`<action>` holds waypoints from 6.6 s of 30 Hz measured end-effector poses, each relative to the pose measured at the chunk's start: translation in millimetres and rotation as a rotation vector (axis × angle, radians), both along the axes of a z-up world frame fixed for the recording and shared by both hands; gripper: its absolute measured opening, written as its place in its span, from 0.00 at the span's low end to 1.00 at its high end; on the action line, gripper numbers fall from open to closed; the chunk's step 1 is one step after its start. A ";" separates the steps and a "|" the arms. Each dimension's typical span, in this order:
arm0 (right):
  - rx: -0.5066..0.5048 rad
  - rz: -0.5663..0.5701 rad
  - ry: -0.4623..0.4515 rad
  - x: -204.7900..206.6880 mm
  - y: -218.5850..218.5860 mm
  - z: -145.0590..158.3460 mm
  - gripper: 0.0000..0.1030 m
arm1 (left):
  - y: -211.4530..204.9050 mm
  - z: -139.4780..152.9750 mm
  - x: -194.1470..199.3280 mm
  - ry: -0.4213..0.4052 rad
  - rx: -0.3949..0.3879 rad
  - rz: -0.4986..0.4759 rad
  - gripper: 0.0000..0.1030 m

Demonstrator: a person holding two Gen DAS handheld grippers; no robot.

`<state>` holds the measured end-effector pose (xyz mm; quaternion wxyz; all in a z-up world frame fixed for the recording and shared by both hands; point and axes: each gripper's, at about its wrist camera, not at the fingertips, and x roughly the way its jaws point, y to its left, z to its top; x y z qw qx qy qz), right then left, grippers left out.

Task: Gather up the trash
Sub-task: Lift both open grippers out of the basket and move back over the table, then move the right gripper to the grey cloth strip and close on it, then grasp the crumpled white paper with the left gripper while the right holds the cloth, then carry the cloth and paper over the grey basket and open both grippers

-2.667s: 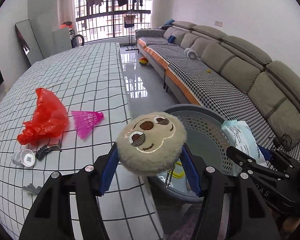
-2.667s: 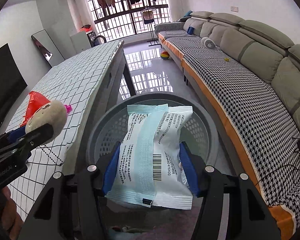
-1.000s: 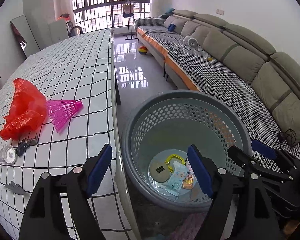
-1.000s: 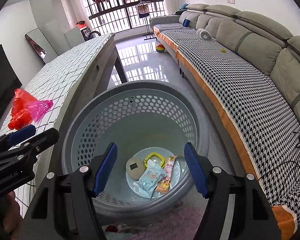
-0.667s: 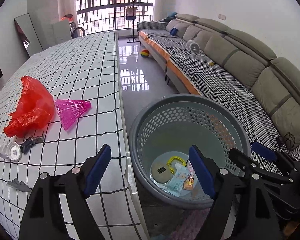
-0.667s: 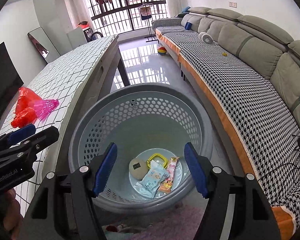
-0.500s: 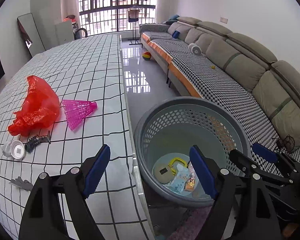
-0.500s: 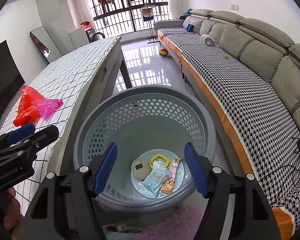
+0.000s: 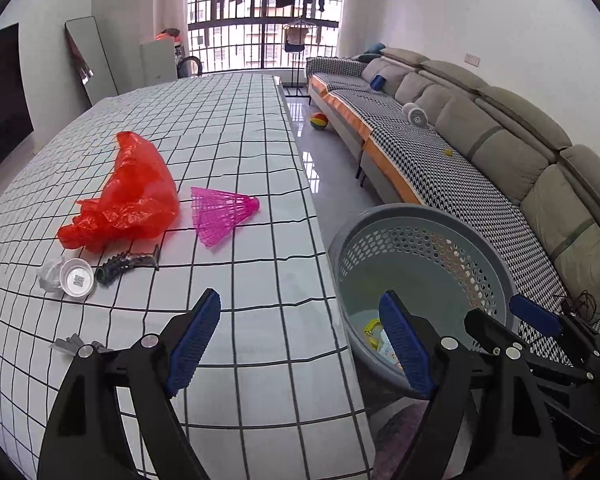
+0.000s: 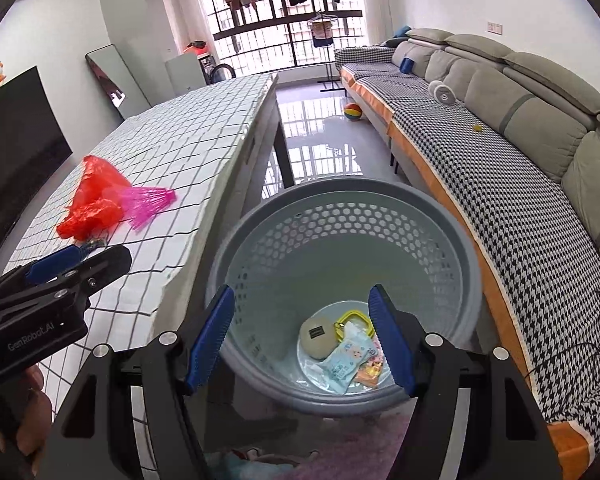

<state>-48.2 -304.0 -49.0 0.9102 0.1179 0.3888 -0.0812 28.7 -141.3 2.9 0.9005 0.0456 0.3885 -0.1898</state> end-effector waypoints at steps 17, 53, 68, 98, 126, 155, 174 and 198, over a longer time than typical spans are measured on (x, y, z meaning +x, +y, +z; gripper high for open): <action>-0.023 0.159 -0.005 18.5 76.7 8.0 0.65 | 103.2 -4.3 8.4 -0.009 -0.025 0.193 0.78; -0.164 0.717 0.116 109.4 276.2 -22.4 0.65 | 276.0 -21.1 -5.5 0.020 0.019 0.507 0.78; -0.176 0.740 0.128 122.3 289.1 -34.2 0.37 | 282.7 -27.1 -1.6 0.039 -0.003 0.511 0.78; 0.000 0.441 0.057 87.5 182.5 -7.9 0.20 | 233.6 -14.4 51.3 -0.005 0.072 0.405 0.78; 0.042 0.443 0.083 89.6 177.9 -18.5 0.20 | 208.8 -45.0 111.6 0.058 0.206 0.289 0.78; 0.047 0.428 0.079 88.1 171.5 -15.7 0.20 | 207.7 -41.0 93.7 0.069 0.120 0.221 0.26; 0.060 0.336 0.064 53.2 124.6 -12.7 0.20 | 138.1 -1.6 18.0 -0.024 0.046 0.094 0.26; 0.091 0.006 0.032 -15.4 -44.1 -16.2 0.20 | -45.1 -5.6 -10.0 0.014 0.054 -0.186 0.26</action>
